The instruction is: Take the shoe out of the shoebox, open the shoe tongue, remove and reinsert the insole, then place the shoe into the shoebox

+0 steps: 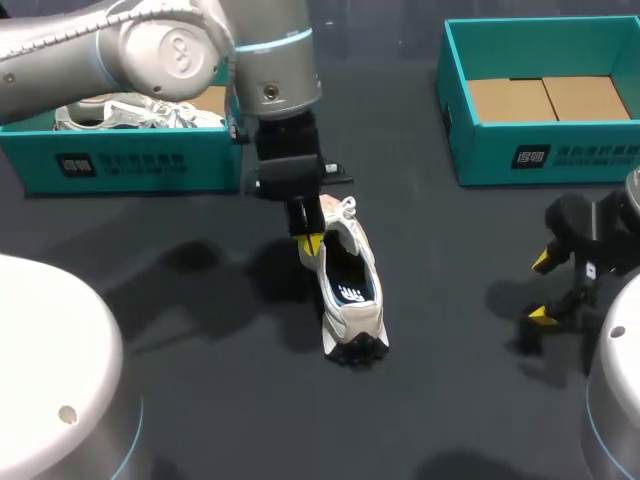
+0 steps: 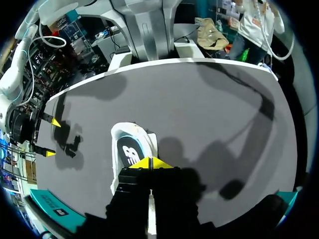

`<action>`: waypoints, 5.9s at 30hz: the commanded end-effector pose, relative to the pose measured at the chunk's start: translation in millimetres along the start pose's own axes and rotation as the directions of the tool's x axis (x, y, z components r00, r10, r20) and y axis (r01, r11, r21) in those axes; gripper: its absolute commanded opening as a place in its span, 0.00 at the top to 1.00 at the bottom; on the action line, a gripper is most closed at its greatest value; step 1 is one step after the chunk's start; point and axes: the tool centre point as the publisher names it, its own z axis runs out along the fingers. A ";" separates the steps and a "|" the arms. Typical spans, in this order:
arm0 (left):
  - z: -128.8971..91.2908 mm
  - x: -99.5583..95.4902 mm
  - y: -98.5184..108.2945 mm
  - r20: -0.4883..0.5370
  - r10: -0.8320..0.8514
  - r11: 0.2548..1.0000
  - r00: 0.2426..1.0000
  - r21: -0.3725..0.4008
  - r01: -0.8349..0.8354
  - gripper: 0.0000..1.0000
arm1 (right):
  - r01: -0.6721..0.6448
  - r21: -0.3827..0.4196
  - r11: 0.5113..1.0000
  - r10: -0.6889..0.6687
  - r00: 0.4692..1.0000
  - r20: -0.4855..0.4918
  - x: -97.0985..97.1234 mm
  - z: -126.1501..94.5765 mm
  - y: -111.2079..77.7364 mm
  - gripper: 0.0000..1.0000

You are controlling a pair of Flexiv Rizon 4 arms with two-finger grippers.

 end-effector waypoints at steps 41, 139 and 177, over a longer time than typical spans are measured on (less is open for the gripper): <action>108.7 -18.9 25.7 -0.259 0.126 0.991 0.958 0.085 -0.107 1.00 | 0.000 0.001 1.000 0.000 1.000 0.002 1.2 0.1 -0.3 0.00; 60.3 -48.6 23.2 -0.072 0.021 0.916 0.997 -0.399 -0.049 1.00 | 0.000 0.001 1.000 0.000 1.000 0.002 1.2 0.1 -0.3 0.00; 66.4 -32.3 49.4 -0.140 -0.124 0.908 0.982 -0.416 0.056 0.15 | 0.000 0.001 1.000 0.000 1.000 0.002 1.2 0.1 -0.3 0.00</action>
